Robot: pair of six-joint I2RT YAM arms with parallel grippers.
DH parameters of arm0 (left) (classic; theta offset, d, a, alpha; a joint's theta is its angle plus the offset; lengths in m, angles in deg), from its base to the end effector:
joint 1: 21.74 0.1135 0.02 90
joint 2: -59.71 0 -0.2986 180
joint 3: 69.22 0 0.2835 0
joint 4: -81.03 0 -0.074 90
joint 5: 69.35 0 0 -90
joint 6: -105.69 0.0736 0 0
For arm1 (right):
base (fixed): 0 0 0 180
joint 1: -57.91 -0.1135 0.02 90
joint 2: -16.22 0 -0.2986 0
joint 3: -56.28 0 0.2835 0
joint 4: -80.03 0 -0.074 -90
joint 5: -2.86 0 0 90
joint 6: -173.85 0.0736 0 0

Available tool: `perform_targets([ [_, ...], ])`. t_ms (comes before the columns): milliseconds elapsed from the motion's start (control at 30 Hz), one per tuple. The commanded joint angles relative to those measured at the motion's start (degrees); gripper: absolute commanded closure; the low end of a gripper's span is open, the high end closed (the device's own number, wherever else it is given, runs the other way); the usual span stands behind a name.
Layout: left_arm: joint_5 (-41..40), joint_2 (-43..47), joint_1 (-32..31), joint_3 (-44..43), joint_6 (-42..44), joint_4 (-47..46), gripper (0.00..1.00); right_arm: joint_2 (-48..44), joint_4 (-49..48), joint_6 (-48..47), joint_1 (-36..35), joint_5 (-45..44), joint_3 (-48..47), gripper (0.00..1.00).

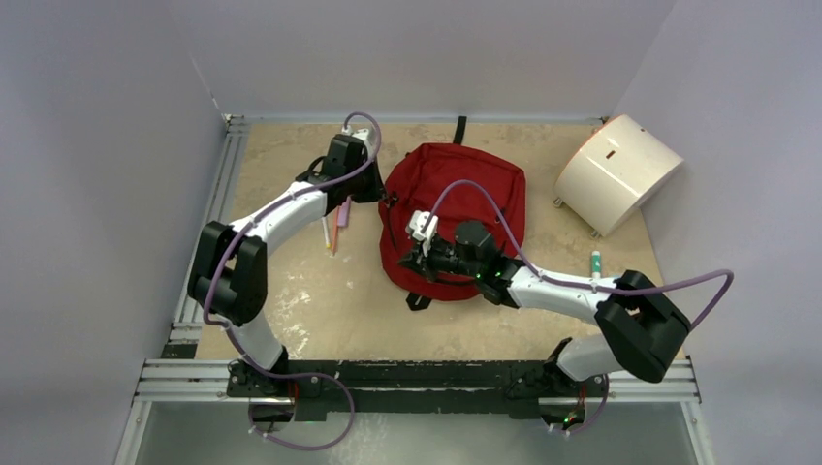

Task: Pack the student bag
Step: Zip the student bag at the center of the board.

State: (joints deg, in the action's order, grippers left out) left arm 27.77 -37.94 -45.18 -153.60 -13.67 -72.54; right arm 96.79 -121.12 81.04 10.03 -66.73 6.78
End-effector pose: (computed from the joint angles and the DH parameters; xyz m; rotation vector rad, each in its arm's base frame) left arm 0.4081 -0.1869 0.2504 -0.0525 2.3351 -0.6175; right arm 0.2189 0.2803 0.2371 -1.0147 1.5073 0.8773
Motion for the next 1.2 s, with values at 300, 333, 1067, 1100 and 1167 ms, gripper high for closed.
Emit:
perform_targets([
  [300,-3.5,-8.6,0.3,-11.0,4.9,-6.0,1.0,-6.2,1.8,-4.6,-1.0,10.4,2.6,1.0],
  [333,-3.9,-9.2,0.3,-11.5,5.1,-6.0,1.0,-6.3,1.8,-4.6,-0.9,10.7,2.7,1.0],
  [1067,-3.5,-12.9,0.3,-20.2,7.2,-2.8,0.95,-5.7,-5.0,1.5,-1.0,1.6,3.8,1.0],
  [1100,-3.7,-11.7,0.3,-19.6,7.2,-2.6,0.88,-4.8,-5.3,2.2,-1.0,1.0,3.3,1.0],
  [1167,-4.4,-8.5,0.5,-17.9,6.7,-2.3,0.76,-3.2,-6.0,3.7,-1.0,0.4,1.8,1.0],
])
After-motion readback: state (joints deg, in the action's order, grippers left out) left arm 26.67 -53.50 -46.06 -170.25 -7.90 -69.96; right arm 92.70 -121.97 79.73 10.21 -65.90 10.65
